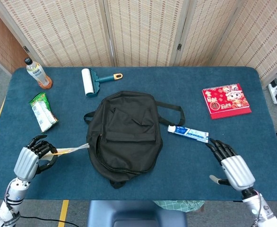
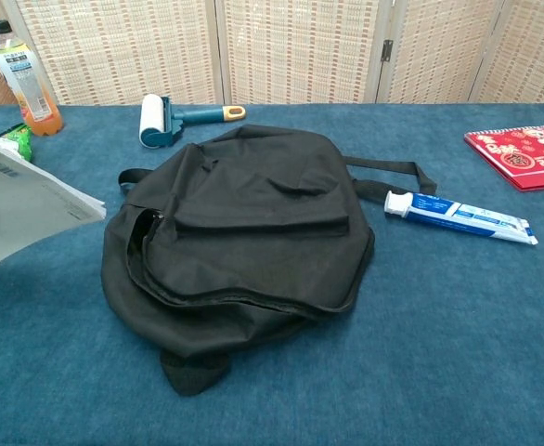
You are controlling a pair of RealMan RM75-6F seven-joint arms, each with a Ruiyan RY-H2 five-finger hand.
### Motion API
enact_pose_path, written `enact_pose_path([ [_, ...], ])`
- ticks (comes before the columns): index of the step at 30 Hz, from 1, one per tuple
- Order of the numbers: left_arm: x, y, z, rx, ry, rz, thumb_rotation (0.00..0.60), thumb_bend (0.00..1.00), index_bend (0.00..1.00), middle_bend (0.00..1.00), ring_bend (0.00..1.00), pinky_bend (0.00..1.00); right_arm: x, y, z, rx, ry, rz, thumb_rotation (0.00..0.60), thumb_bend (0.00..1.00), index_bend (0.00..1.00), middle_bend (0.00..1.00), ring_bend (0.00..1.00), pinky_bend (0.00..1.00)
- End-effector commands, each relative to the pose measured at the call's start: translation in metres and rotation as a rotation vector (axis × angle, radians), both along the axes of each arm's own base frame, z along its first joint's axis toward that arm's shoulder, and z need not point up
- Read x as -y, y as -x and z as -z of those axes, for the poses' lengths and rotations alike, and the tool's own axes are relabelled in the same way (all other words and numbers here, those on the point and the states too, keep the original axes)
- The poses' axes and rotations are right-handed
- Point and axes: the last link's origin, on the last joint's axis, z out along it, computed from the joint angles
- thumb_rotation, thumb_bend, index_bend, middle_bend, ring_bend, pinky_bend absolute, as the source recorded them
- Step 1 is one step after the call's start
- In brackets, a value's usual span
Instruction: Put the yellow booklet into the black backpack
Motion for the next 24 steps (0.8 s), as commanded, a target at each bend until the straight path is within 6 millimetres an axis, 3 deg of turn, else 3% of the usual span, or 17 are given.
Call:
enact_pose_path([
  [1, 0.001, -0.009, -0.007, -0.012, -0.029, 0.044, 0.6, 0.54, 0.76, 0.65, 0.51, 0.31, 0.016, -0.024, 0.029, 0.014, -0.099, -0.067, 0.6, 0.12, 0.09, 0.09, 0.02, 0.15],
  [7, 0.002, -0.025, -0.01, -0.017, -0.04, 0.106, 0.6, 0.54, 0.76, 0.65, 0.51, 0.31, 0.047, -0.056, 0.071, 0.023, -0.218, -0.124, 0.6, 0.16, 0.15, 0.13, 0.05, 0.17],
  [14, 0.004, -0.039, -0.016, -0.014, -0.068, 0.176, 0.6, 0.54, 0.76, 0.65, 0.51, 0.31, 0.07, -0.088, 0.114, 0.026, -0.316, -0.162, 0.6, 0.18, 0.18, 0.14, 0.06, 0.18],
  [24, 0.005, -0.055, -0.014, -0.015, -0.063, 0.249, 0.6, 0.54, 0.76, 0.65, 0.51, 0.31, 0.085, -0.124, 0.162, -0.005, -0.394, -0.207, 0.6, 0.2, 0.22, 0.17, 0.07, 0.19],
])
